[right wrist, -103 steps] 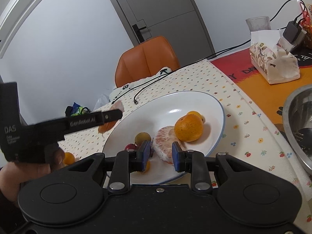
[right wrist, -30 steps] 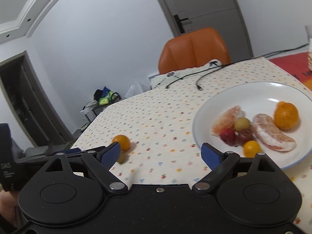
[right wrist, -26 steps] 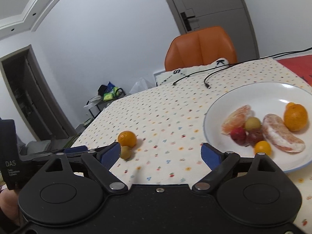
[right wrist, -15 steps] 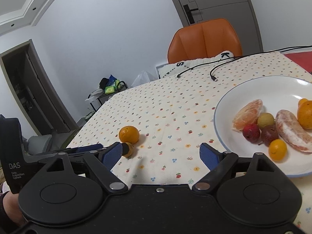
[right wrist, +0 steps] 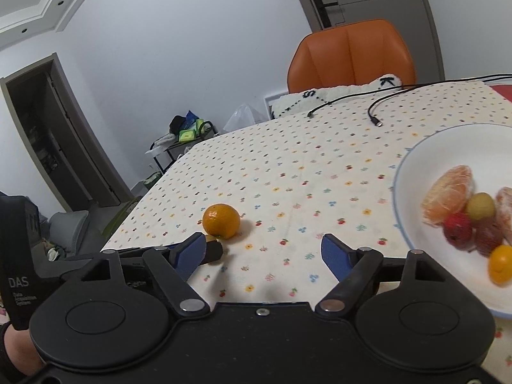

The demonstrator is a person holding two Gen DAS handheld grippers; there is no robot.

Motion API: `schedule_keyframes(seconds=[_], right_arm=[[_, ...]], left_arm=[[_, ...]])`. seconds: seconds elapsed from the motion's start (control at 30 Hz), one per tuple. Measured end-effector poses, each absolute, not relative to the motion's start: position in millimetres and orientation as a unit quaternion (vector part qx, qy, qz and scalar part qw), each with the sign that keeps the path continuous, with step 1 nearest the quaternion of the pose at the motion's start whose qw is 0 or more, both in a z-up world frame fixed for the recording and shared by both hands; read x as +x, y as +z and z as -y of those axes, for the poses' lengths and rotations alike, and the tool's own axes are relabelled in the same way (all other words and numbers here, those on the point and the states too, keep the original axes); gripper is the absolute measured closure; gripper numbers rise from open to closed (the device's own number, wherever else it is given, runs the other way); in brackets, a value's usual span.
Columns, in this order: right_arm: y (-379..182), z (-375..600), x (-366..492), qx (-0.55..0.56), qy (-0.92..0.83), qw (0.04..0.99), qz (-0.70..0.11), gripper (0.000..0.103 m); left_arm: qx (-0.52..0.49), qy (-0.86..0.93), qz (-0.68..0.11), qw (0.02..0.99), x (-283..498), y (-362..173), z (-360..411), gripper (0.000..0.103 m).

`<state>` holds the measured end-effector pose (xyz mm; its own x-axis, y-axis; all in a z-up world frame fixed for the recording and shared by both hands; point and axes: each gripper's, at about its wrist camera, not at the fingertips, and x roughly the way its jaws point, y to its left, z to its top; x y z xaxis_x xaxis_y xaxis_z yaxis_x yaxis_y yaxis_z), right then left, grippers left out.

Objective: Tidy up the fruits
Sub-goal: 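Grasp the orange with the right tool while the left tool grasps the kiwi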

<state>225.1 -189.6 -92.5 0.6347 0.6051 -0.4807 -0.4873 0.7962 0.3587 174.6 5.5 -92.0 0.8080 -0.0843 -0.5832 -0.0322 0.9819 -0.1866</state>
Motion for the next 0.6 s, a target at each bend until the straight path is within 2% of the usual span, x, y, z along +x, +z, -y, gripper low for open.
schedule_keyframes(seconds=[0.6], right_arm=[[-99.0, 137.0, 239.6, 0.073, 0.329, 0.885, -0.323, 0.035]], left_arm=[[-0.111, 0.023, -0.301, 0.947, 168.0, -86.3, -53.1, 0.08]])
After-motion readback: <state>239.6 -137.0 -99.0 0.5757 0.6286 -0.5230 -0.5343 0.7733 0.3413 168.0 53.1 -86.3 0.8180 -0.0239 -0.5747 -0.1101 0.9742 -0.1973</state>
